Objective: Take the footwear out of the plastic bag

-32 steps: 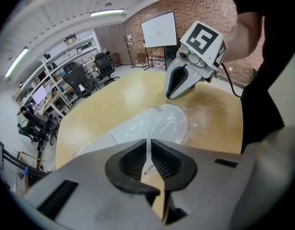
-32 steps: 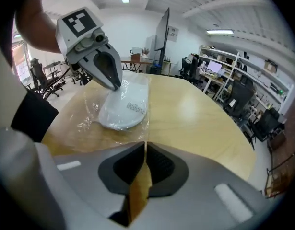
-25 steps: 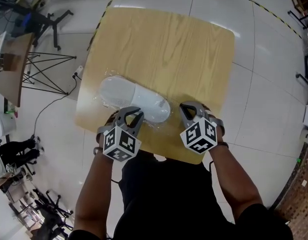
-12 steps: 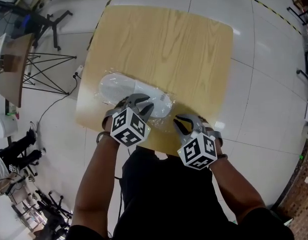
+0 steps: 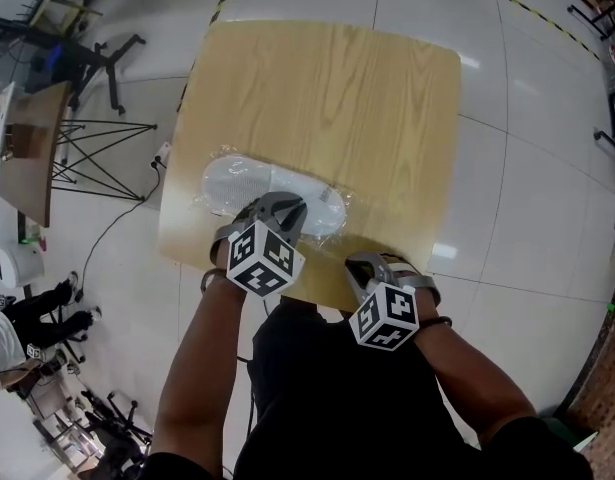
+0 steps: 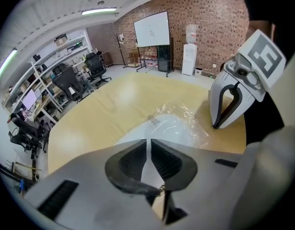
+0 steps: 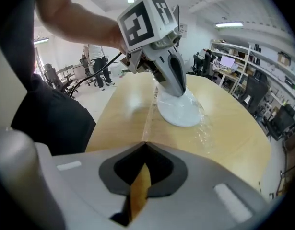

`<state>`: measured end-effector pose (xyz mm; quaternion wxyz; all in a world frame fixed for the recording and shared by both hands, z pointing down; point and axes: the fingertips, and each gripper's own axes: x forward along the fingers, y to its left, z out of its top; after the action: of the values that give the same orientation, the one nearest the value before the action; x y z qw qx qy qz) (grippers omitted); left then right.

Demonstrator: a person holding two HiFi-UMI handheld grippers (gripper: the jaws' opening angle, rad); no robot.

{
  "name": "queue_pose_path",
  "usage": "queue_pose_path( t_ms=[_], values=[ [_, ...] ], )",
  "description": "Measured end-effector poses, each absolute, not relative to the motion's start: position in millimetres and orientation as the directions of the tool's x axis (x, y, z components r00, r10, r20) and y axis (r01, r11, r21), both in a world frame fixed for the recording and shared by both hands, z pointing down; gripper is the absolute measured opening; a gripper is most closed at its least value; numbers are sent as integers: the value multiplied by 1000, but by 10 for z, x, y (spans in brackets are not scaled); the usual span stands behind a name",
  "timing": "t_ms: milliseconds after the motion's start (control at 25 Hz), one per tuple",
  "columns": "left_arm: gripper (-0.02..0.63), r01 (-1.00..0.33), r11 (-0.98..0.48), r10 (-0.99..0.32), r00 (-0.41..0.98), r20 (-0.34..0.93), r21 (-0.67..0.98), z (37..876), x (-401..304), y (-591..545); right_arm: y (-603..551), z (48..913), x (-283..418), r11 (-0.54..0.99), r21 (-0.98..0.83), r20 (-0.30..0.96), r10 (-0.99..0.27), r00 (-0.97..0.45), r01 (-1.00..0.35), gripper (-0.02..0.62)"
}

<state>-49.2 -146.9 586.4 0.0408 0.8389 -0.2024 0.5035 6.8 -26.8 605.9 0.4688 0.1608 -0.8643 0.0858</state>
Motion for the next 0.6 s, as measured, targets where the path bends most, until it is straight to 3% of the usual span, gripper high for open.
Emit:
queue_pose_path(
  t_ms=[360, 600],
  values=[
    [21, -451, -884, -352, 462, 814, -126, 5623, -520, -1511, -561, 5857, 170, 865, -74, 768, -268, -582, -496, 3],
    [23, -479, -868, -376, 467, 800, -128, 5536, -537, -1503, -1023, 5722, 123, 659, -356, 660, -324, -678, -663, 74]
  ],
)
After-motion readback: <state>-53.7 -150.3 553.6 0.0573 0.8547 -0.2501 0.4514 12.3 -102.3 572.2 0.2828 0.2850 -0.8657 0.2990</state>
